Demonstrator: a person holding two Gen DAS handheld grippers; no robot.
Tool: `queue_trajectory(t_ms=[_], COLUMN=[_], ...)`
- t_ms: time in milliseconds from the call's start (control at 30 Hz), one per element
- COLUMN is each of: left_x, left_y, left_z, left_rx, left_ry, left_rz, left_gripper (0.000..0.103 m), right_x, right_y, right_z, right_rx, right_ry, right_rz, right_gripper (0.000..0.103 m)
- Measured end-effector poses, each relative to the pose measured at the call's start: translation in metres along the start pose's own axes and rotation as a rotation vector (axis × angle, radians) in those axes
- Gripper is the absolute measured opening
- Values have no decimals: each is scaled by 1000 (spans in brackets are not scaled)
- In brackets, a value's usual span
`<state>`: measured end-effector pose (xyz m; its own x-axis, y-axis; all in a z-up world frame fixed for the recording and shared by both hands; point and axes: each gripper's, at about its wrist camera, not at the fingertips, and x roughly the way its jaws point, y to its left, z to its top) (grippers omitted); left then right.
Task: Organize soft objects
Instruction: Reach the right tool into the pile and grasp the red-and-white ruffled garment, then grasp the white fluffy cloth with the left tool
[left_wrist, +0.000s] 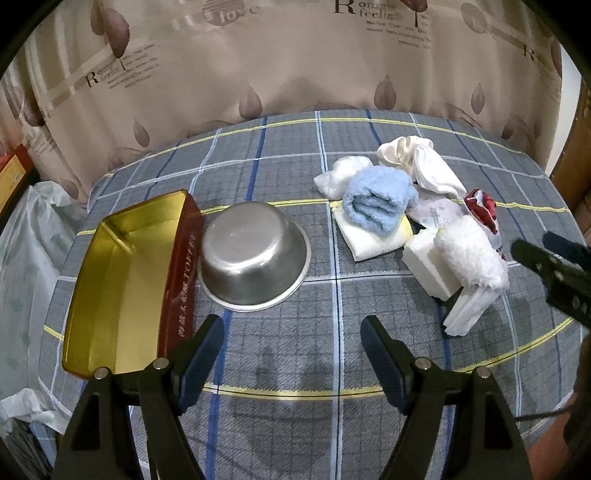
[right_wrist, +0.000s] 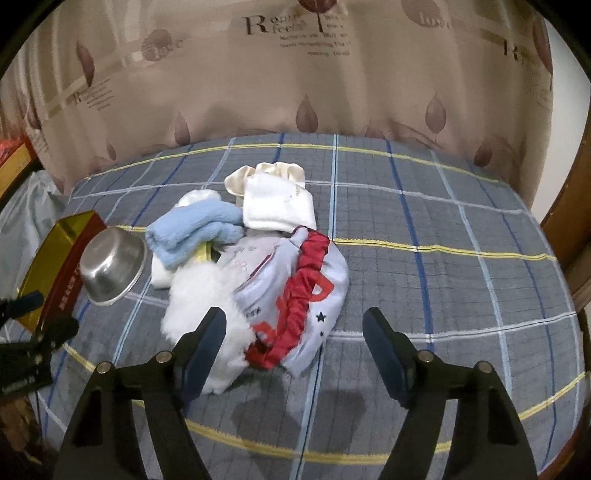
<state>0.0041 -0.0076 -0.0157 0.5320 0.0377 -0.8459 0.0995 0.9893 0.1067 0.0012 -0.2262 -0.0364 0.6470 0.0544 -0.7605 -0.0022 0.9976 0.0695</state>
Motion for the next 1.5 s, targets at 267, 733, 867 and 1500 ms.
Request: queue_trajectory(t_ms=[267,733,867,1500], left_x=[9,14,8,-4], left_y=[-8,-24,-30,-81], left_z=[3,15,24,66], left_rx=[26,57,65,55], left_ry=[10,6,-5,91], left_rz=[-2,-14,-26,-298], left_gripper=[78,78,78,78], right_x=[38,79,86,48], right_y=[0,-58,-53,-65], right_z=[19,6,2,-14], right_rx=[16,124,141,45], right_ry=[16,81,89,-22], right_rz=[8,13,62,-72], right_gripper=[74,62,62,19])
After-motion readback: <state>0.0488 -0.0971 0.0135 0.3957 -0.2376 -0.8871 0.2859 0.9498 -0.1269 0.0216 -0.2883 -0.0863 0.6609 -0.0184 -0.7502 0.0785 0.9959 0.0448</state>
